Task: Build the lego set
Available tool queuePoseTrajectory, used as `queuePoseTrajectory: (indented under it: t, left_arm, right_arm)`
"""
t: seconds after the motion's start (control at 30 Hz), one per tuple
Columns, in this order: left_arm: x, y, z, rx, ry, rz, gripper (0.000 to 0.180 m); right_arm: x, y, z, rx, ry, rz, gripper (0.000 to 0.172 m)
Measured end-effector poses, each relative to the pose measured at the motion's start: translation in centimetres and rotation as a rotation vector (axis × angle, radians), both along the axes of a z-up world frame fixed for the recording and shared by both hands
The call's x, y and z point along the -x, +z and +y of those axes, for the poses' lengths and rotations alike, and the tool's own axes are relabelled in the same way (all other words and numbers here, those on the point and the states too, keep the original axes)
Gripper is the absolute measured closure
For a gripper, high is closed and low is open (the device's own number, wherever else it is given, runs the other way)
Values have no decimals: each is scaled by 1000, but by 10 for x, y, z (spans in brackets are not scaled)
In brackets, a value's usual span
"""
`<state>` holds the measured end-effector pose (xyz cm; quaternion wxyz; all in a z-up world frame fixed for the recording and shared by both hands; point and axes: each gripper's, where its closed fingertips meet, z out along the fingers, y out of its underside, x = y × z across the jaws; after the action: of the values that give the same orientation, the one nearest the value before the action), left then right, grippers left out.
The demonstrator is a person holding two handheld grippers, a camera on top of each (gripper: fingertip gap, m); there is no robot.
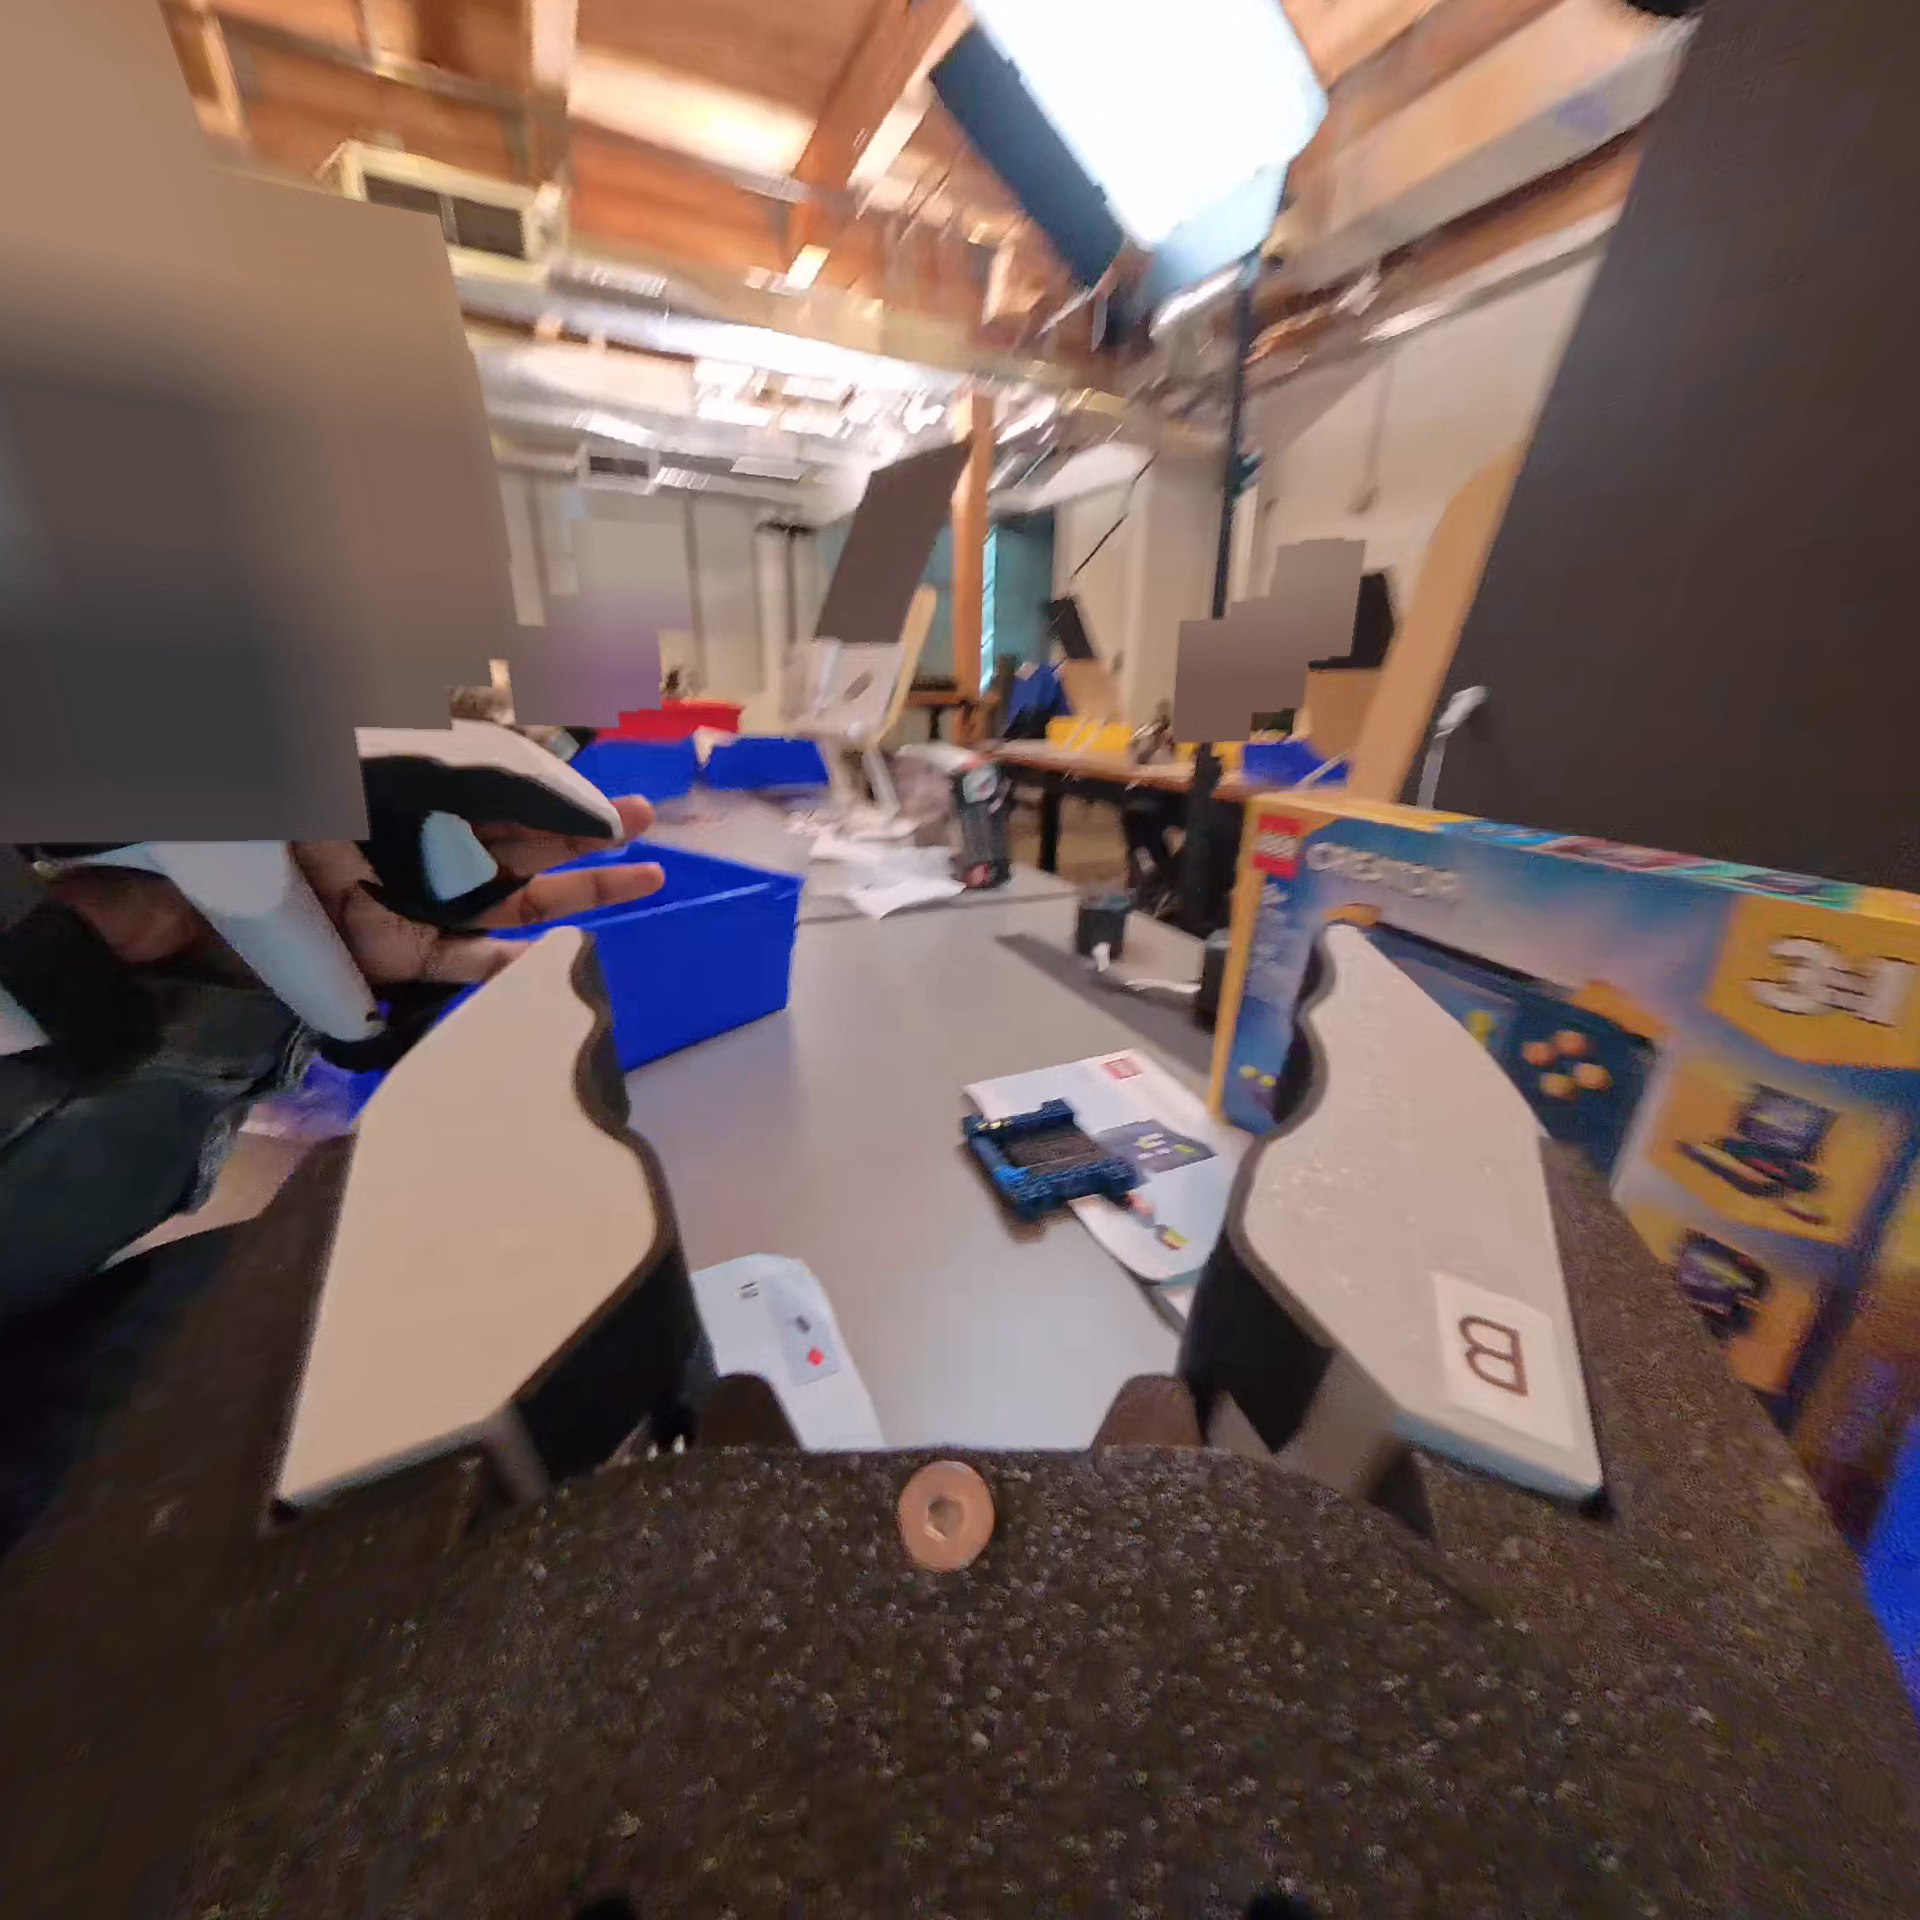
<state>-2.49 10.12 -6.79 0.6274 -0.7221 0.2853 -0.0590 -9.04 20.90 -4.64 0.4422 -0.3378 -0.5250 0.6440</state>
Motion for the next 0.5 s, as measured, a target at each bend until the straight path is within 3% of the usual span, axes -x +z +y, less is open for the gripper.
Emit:
queuePoseTrajectory:
  t: [0.1,0.2,0.3,0.4,0.5]
  left_arm:
    - [-5,3,-16,-34,-11,-16,34]
    - [-6,-7,-27,-26,-8,-19,34]
    - [9,-11,-43,-39,50,-8,35]
    - [59,-1,-82,-63,238,-5,39]
    - [146,4,-149,-27,584,24,57]
  right_arm:
    - [24,-10,-39,-120,143,-173,56]
    - [39,-39,-88,-295,342,-377,67]
    - [53,-58,-125,-370,451,-476,73]
    - [53,-58,-148,-283,535,-455,79]
    - [41,-52,-151,-173,548,-378,84]
